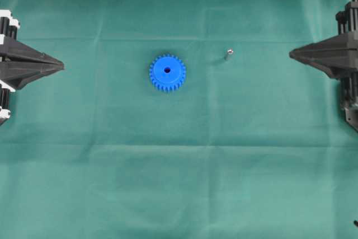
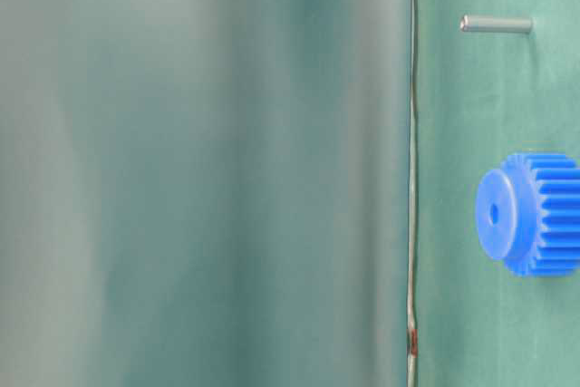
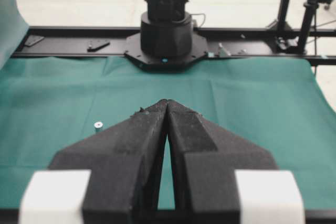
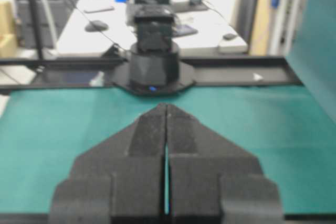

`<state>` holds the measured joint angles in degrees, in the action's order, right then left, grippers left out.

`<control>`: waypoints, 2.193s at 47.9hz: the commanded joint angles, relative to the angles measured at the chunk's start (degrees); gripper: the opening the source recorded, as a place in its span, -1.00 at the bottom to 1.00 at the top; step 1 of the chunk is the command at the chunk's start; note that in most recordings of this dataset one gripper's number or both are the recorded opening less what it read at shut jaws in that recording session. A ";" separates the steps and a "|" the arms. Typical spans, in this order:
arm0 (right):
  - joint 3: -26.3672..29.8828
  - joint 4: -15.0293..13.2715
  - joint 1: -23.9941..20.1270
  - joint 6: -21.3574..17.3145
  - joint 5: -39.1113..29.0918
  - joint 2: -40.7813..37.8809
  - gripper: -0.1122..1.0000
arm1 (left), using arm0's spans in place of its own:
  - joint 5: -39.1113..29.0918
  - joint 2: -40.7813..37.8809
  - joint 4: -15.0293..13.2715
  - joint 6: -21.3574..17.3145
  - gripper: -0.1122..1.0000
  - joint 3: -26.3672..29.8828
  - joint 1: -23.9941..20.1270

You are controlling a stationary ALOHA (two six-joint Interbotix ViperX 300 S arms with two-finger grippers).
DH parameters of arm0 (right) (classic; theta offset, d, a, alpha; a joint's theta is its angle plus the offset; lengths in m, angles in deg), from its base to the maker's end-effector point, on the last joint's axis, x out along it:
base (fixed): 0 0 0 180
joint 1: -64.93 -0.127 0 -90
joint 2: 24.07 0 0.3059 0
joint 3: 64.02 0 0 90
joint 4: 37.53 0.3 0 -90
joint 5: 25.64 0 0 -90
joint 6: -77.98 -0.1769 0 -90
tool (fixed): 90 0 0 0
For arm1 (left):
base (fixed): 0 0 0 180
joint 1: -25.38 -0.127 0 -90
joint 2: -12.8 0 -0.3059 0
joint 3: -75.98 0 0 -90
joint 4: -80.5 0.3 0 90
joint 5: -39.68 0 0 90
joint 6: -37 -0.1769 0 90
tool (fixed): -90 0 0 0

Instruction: Insert the shaft placed at a random location into the center hole of the medium gear at another random location.

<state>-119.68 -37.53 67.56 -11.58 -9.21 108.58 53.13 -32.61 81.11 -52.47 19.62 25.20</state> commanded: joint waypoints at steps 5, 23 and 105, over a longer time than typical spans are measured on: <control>1.93 0.18 2.64 0.97 1.76 -5.54 -0.79 | 0.26 -0.18 0.18 0.09 -0.79 1.49 -0.09; 3.78 0.70 8.61 1.05 4.48 -25.31 0.37 | 0.26 -0.18 0.26 0.00 -0.79 1.41 -0.09; 4.31 1.85 13.80 1.14 15.03 -52.82 -0.56 | -0.79 -0.09 0.35 0.18 -0.79 1.41 -0.09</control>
<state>-115.99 -35.78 81.19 -11.41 5.64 55.23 52.07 -32.53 81.29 -52.39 19.62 25.20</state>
